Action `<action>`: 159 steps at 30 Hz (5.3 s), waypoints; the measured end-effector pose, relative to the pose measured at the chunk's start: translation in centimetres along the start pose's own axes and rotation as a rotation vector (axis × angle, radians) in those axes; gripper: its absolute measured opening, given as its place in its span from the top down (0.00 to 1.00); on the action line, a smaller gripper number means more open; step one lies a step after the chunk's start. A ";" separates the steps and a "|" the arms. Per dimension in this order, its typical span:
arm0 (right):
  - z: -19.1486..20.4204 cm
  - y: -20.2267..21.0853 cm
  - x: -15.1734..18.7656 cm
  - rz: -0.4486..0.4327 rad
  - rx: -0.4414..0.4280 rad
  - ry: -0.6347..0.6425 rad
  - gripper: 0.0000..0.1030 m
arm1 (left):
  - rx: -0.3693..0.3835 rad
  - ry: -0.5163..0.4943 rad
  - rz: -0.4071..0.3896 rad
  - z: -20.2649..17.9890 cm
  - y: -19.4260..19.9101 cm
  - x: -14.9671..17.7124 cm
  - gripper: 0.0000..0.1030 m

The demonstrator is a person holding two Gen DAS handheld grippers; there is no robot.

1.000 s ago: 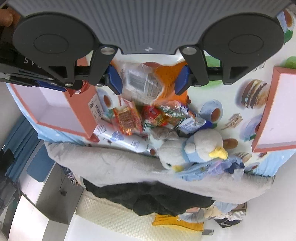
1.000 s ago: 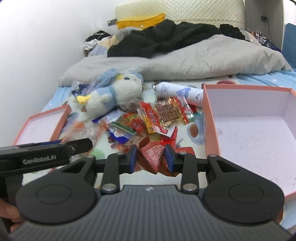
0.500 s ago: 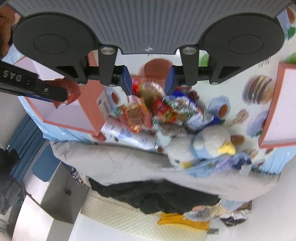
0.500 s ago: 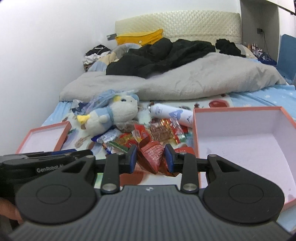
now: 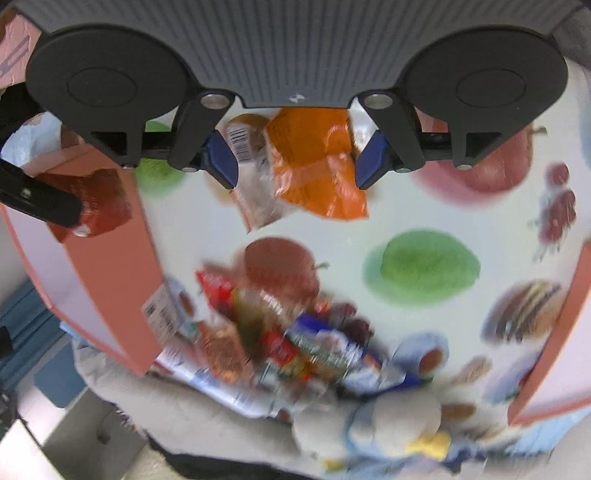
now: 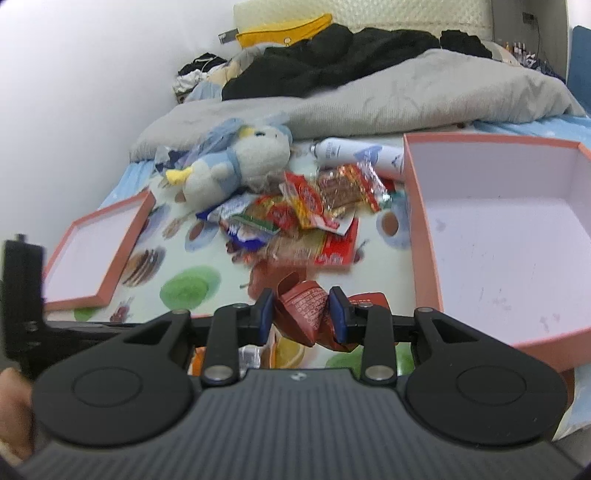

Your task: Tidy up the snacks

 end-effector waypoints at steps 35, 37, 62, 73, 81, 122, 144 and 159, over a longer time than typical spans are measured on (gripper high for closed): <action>-0.3 1.2 -0.5 -0.014 0.015 0.024 0.66 | -0.016 0.002 -0.063 -3.0 0.9 -1.8 0.54; -0.2 1.8 -1.2 -0.027 0.007 0.021 0.65 | -0.010 0.006 -0.088 -3.3 2.0 -2.6 0.54; -7.9 10.6 -10.5 -0.298 0.127 0.005 0.65 | 0.187 -0.177 -0.291 -20.1 11.2 -12.1 0.55; -18.9 7.4 -7.1 -0.182 0.242 -0.091 0.65 | 0.186 -0.271 -0.176 -27.9 2.5 -9.8 0.59; -22.4 3.2 -4.8 -0.061 0.280 -0.134 0.65 | 0.165 -0.211 -0.125 -26.3 -0.3 -7.5 0.60; -7.2 9.4 -6.8 -0.280 0.028 -0.034 0.20 | 0.055 -0.130 -0.460 -11.7 18.4 -6.6 0.27; 2.1 5.9 -1.2 -0.166 -0.029 0.013 0.21 | 0.074 0.019 -0.313 -1.9 13.7 -2.2 0.27; 1.6 -1.2 -4.0 -0.078 0.042 0.072 0.25 | 0.134 0.069 -0.205 0.6 5.0 -7.9 0.31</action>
Point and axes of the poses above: each gripper's, at about its wrist camera, not at the fingertips, and y roughly against the way its jaws point, z to its left, x to its underside, the point moved 10 cm from there along -y, roughly the way its jaws point, and after that the axes turned 2 degrees about z, right-handed, at the moved point
